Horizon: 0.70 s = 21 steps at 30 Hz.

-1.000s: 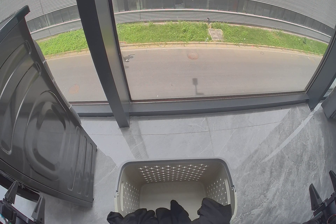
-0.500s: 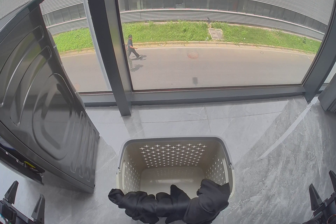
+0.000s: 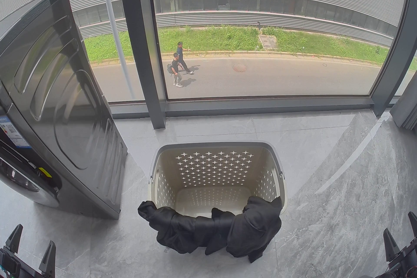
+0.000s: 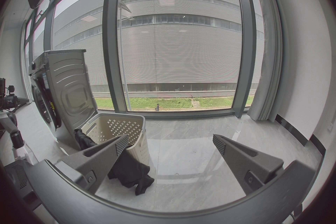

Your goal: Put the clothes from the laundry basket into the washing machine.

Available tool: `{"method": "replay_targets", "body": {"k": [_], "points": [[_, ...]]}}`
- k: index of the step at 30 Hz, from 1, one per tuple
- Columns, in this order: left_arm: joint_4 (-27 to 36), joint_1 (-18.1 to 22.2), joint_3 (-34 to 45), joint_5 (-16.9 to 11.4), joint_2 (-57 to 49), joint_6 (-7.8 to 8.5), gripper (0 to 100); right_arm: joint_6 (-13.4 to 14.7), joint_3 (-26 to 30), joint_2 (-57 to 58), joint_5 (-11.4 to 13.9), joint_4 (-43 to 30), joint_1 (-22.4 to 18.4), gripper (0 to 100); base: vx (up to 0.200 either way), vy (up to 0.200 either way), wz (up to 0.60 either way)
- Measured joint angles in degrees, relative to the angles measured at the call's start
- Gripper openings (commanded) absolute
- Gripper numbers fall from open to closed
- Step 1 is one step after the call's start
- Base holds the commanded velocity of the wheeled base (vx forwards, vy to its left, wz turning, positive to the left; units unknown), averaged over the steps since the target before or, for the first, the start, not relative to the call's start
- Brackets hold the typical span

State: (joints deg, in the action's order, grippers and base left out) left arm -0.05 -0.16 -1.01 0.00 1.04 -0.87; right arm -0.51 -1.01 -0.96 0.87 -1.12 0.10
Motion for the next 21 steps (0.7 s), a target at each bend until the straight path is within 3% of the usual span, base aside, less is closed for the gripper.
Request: {"method": "replay_targets", "body": {"k": [3, 21], "points": [[-0.05, 0.0, 0.0, 0.0, 0.0, 0.0, 100, 0.0, 0.0, 0.0, -0.02, -0.02, -0.02, 100, 0.0, 0.0, 0.0], [0.0, -0.05, 0.0, -0.1, 0.0, -0.26, 100, -0.02, 0.0, 0.0, 0.09, -0.02, -0.02, 100, 0.0, 0.2, 0.0]]}}
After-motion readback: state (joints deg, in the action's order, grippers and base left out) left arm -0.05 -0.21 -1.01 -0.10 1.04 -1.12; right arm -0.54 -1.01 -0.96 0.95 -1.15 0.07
